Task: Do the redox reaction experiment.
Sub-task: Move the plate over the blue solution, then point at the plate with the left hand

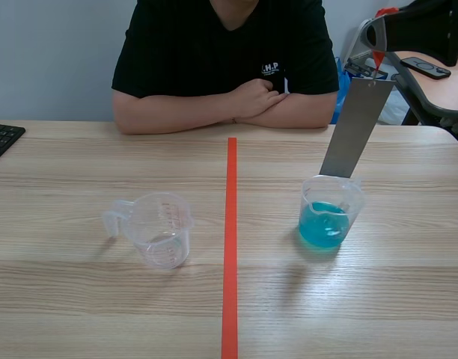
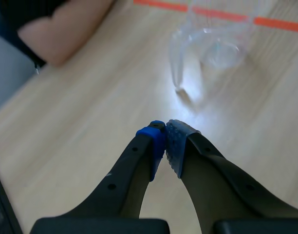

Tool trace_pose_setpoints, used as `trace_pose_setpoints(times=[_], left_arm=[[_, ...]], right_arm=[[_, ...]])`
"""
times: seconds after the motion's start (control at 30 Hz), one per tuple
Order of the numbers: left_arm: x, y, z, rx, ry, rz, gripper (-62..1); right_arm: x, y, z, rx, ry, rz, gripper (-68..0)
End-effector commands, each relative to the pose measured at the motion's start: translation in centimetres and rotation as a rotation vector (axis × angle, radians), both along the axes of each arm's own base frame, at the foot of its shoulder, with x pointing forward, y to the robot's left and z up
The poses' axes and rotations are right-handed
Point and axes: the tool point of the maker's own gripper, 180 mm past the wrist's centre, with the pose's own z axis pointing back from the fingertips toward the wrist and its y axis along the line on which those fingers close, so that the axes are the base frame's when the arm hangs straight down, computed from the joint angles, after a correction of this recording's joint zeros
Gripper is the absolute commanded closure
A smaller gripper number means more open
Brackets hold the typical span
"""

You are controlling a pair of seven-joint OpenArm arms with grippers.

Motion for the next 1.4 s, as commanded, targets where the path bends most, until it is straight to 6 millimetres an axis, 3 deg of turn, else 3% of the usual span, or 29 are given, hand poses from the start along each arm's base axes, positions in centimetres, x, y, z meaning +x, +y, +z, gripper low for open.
trace_pose_setpoints(times=[0.0,0.23,0.4,0.63,0.8,1.0,1.37], left_arm=[[1.3,-1.7,0.7,-0.030,-0.035,-0.038,-4.0],[6.5,-8.2,0.5,-0.043,-0.061,-0.175,-4.0],[8.9,-14.1,-0.5,-0.060,-0.042,-0.270,-4.0],[10.4,-22.6,-0.6,-0.114,-0.028,-0.396,-4.0],[10.4,-27.5,0.1,-0.159,-0.032,-0.480,-4.0],[10.6,-31.0,0.1,-0.184,-0.017,-0.521,-4.0],[10.8,-34.7,-0.9,-0.221,0.043,-0.519,-4.0]], right_arm=[[0.3,-0.3,1.5,0.007,-0.041,-0.001,-1.3],[0.3,-0.3,1.5,0.007,-0.041,-0.001,-1.3],[0.3,-0.3,1.5,0.007,-0.041,-0.001,-1.4],[0.3,-0.4,1.4,0.005,-0.039,-0.001,-1.4],[0.3,-0.4,1.4,0.005,-0.039,-0.001,-1.3],[0.3,-0.3,1.4,0.005,-0.039,-0.001,-1.3],[0.3,-0.3,1.4,0.005,-0.039,-0.001,-1.4]])
